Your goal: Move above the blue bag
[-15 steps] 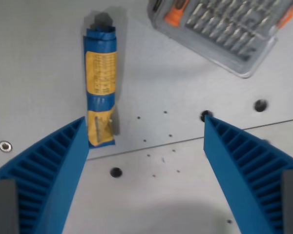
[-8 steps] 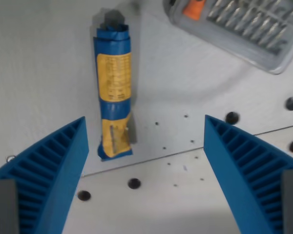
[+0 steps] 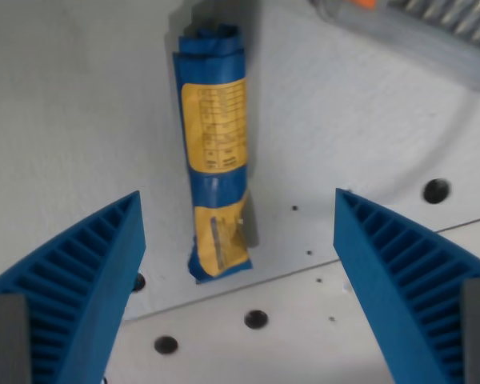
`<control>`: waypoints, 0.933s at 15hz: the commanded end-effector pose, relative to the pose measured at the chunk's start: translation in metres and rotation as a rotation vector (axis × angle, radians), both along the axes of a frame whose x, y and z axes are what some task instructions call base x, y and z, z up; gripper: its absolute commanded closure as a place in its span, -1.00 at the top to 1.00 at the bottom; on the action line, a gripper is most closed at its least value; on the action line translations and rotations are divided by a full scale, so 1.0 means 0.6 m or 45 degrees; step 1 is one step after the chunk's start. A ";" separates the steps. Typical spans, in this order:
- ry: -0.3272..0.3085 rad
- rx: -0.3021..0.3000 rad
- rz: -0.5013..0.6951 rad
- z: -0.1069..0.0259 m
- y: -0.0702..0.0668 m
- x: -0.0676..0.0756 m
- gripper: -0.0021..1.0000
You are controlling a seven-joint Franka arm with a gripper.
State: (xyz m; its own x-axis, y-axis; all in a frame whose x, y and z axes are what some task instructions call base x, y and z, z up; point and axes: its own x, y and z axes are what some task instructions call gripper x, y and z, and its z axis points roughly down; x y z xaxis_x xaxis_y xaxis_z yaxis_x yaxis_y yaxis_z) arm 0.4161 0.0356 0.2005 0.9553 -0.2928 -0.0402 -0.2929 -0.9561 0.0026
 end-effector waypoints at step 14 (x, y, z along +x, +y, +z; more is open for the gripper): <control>-0.116 0.002 -0.101 -0.098 0.035 -0.022 1.00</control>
State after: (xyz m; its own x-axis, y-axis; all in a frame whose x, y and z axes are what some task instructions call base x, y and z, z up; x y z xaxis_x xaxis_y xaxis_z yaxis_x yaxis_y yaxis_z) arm 0.4105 0.0527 0.1427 0.9413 -0.3339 -0.0504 -0.3343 -0.9424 0.0000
